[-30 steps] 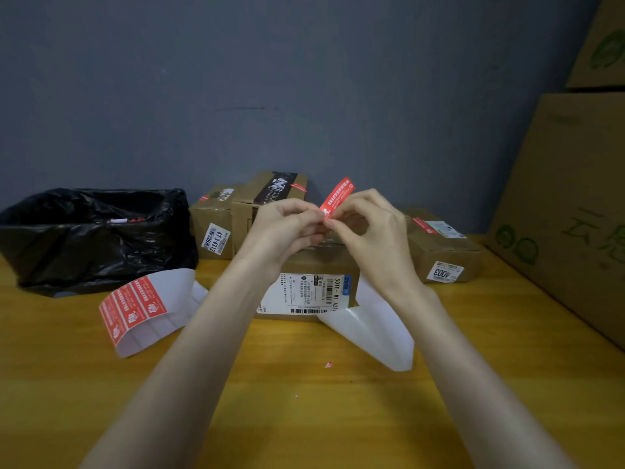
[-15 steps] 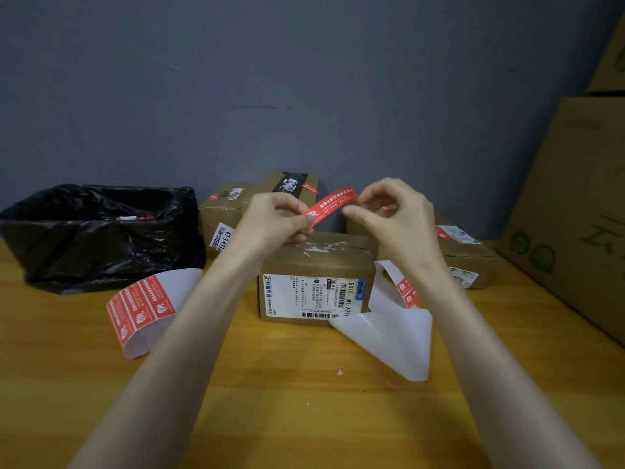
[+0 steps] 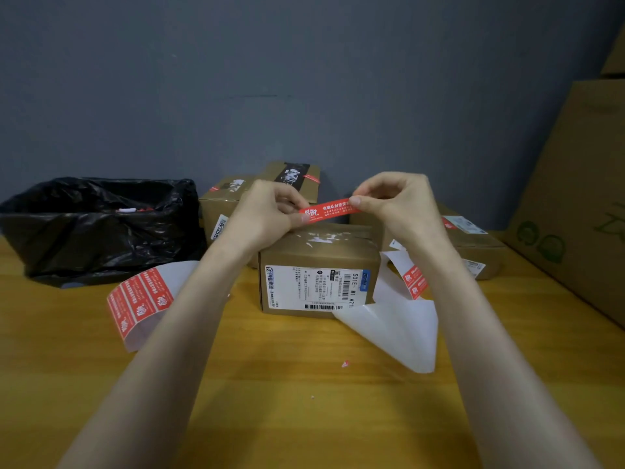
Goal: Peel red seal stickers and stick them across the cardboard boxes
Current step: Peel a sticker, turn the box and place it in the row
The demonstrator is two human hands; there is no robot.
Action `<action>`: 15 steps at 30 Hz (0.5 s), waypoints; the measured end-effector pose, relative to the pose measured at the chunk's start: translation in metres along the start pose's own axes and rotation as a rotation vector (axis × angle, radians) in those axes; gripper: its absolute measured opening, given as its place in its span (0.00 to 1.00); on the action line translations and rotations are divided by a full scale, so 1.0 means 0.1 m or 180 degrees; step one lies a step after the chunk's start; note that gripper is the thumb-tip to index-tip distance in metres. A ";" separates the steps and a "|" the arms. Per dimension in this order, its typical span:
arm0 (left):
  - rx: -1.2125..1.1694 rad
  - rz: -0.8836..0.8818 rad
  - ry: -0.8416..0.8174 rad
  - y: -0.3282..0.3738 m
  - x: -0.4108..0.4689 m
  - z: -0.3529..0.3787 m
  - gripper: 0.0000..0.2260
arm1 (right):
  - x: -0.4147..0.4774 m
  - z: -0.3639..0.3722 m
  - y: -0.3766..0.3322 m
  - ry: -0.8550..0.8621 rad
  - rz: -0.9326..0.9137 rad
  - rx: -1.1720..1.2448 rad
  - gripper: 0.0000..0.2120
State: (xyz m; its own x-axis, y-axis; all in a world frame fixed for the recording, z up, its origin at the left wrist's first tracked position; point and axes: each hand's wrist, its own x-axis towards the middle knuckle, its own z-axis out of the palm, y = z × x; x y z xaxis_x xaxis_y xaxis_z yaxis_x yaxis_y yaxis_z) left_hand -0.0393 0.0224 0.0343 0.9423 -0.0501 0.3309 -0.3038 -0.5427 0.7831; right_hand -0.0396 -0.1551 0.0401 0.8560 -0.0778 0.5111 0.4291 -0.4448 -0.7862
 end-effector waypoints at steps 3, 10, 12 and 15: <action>0.0019 -0.0029 0.0061 0.01 -0.01 -0.02 0.06 | -0.02 0.01 -0.01 0.0041 0.0037 0.0070 0.04; -0.0171 -0.0191 0.0119 0.03 -0.03 -0.07 0.04 | -0.02 0.00 -0.01 -0.0020 0.0329 0.0192 0.09; -0.0190 -0.0243 0.0165 0.03 -0.04 -0.08 0.04 | -0.03 -0.01 -0.02 -0.0017 0.0371 0.0198 0.06; -0.0079 -0.0253 0.0139 0.01 -0.03 -0.08 0.05 | -0.05 0.00 -0.03 -0.0160 0.0513 0.0263 0.05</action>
State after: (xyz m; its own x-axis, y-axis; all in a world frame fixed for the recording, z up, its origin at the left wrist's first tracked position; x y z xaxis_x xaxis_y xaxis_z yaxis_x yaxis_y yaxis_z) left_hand -0.0435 0.0285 0.0380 0.9567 0.0292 0.2895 -0.2323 -0.5224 0.8204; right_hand -0.0453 -0.1531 0.0396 0.9280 -0.0964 0.3600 0.3058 -0.3552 -0.8834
